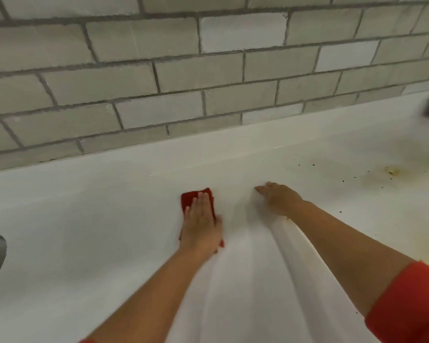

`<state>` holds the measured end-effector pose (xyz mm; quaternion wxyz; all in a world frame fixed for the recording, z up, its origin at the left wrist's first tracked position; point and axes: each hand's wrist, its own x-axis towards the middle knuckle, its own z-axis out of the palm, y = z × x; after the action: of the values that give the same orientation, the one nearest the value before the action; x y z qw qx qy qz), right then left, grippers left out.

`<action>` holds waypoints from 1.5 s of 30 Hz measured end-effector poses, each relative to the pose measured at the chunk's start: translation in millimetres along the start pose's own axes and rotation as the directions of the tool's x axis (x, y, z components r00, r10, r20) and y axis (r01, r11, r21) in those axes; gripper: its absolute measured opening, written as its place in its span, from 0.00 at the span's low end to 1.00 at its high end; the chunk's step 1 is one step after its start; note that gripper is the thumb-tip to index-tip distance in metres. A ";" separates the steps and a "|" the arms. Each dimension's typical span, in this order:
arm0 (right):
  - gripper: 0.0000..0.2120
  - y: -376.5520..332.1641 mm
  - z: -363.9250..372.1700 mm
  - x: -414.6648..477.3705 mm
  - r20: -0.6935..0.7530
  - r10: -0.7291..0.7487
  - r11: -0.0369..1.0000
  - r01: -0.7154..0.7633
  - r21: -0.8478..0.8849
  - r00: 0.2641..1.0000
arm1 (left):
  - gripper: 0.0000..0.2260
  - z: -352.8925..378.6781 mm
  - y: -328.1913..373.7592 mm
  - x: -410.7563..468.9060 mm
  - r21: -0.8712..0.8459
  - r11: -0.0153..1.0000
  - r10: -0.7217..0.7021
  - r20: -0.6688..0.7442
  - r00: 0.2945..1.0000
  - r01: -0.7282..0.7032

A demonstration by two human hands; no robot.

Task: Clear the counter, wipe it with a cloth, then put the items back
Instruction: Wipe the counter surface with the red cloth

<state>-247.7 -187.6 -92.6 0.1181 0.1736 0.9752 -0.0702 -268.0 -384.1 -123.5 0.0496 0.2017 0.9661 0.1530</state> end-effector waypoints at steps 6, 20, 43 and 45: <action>0.28 4.7 4.9 0.0 0.026 -0.058 0.991 0.060 -0.123 0.998 | 0.28 -16.1 -34.7 73.9 0.069 0.977 -0.197 -0.042 0.979 0.200; 0.25 26.9 -29.8 20.6 0.070 -0.084 0.993 0.090 -0.078 0.994 | 0.21 -11.2 -35.5 47.7 -0.053 0.937 0.347 0.018 0.938 -0.346; 0.26 28.0 -19.8 20.4 0.055 -0.044 0.996 0.047 -0.069 0.998 | 0.22 -3.0 -21.3 98.2 -0.001 0.942 0.334 -0.042 0.942 -0.334; 0.27 28.2 -17.4 21.8 0.063 -0.044 0.995 0.049 -0.081 0.997 | 0.20 -7.6 -31.7 126.2 0.079 0.977 0.204 -0.043 0.978 -0.200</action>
<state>-261.2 -151.2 -84.1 0.1532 0.1436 0.9770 -0.0377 -396.4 -362.7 -130.7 0.0018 0.2966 0.9466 0.1262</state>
